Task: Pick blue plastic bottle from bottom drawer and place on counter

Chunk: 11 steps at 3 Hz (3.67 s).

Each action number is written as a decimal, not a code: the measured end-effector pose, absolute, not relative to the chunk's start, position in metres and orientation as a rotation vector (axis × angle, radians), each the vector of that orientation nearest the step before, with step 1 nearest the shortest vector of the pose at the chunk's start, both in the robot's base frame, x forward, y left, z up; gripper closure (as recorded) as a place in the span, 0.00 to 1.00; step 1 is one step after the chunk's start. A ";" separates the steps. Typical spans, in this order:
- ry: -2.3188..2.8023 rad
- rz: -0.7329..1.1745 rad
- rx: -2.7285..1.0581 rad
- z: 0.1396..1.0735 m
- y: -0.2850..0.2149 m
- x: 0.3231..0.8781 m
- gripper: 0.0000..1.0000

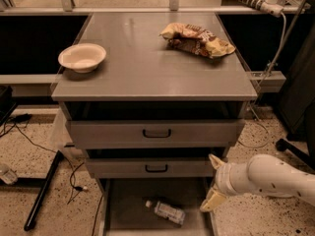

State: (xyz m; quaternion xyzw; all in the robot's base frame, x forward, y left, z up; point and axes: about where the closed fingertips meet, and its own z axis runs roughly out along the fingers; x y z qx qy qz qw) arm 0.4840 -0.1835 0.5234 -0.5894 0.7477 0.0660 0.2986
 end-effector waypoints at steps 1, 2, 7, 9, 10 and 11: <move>1.981 0.221 -1.596 0.458 -0.175 0.466 0.00; 1.973 0.230 -1.585 0.391 -0.174 0.456 0.00; 1.833 0.349 -1.550 0.226 -0.133 0.468 0.00; 1.757 0.370 -1.523 0.169 -0.113 0.491 0.00; 1.765 0.413 -1.527 0.145 -0.105 0.498 0.00; 1.794 0.478 -1.537 0.127 -0.098 0.501 0.00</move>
Offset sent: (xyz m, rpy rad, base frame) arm -0.0411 0.0079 -0.2273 0.0435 0.0146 0.0173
